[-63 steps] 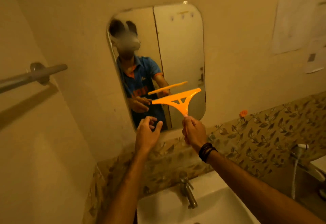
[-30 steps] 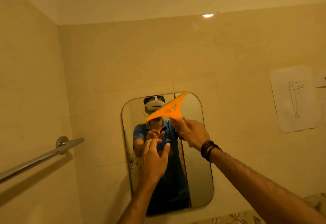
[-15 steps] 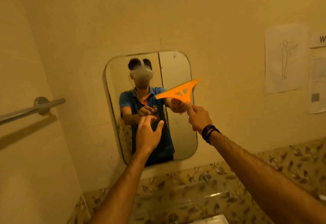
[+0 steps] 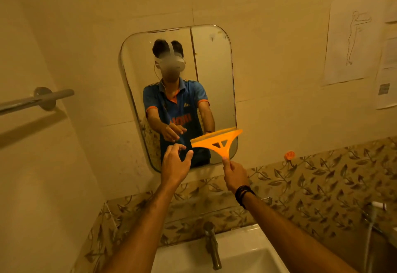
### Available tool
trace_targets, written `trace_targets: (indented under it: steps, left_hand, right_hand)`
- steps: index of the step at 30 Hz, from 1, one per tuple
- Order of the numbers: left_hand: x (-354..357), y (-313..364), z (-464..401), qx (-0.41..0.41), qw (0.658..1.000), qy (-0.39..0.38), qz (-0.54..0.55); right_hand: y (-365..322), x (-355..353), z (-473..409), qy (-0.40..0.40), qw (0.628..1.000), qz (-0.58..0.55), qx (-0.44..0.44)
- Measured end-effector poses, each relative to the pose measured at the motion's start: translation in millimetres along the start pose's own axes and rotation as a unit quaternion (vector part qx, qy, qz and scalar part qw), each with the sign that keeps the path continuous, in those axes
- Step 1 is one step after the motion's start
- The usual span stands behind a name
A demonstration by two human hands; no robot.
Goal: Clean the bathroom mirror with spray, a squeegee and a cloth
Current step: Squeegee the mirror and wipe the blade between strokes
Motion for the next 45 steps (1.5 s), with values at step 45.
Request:
trace_targets:
  steps: [45]
  left_hand:
    - [-38,-115,49,-0.14,0.973,-0.117,0.139]
  right_hand:
    - [-100,108,68,0.034,0.997,-0.059,-0.036]
Point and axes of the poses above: each hand's wrist, its own z-axis away from the middle knuckle, its own x-axis out of the palm, y = z × x, the point moved 3 cm from there along -z, towards the middle knuckle, and after that the axes turned 12 degrees about z, right-handed, at the moved point
